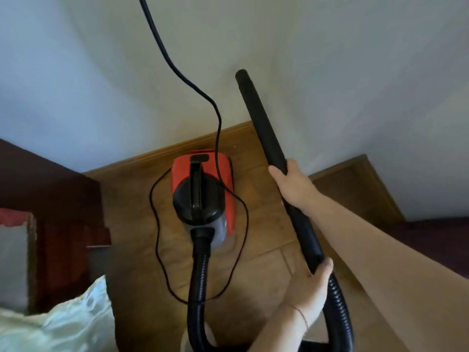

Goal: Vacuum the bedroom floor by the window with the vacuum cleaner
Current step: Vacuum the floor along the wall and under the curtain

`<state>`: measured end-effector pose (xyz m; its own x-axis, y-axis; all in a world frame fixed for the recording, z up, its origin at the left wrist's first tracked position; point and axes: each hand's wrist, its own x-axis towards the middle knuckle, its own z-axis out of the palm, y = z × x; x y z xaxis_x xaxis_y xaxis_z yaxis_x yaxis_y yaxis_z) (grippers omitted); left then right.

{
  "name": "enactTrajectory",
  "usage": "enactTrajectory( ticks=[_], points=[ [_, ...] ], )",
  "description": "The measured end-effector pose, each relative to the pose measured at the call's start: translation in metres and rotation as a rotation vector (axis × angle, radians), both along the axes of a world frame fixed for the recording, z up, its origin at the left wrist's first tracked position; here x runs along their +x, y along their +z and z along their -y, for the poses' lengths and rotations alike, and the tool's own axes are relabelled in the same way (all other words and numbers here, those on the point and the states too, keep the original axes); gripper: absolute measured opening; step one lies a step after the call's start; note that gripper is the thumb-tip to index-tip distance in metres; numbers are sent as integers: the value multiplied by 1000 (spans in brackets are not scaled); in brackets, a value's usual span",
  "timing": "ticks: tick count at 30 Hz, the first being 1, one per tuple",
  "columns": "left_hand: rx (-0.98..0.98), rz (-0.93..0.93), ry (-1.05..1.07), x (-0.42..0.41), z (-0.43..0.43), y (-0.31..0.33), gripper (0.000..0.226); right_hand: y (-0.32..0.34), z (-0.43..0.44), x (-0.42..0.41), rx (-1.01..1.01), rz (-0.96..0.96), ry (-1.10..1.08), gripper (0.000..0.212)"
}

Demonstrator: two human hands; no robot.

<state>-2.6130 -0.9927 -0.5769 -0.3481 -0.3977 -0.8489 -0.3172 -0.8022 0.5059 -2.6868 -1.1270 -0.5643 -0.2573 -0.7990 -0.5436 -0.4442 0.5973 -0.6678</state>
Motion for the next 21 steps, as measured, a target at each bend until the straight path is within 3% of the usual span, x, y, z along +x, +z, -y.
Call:
enactTrajectory(
  ticks=[4,6,10,13,21],
  points=[
    [-83,-115,395,-1,-37,33,50,35,1,5,80,116,-60,48],
    [-76,-121,462,3,-49,51,51,46,-10,8,139,138,-53,49],
    [42,-83,576,22,-73,82,29,58,-47,18,237,300,-135,47],
    [92,11,551,40,-87,101,34,64,-76,26,272,455,-259,38],
    [28,51,402,93,-146,119,54,61,-161,62,337,461,-448,32]
  ],
)
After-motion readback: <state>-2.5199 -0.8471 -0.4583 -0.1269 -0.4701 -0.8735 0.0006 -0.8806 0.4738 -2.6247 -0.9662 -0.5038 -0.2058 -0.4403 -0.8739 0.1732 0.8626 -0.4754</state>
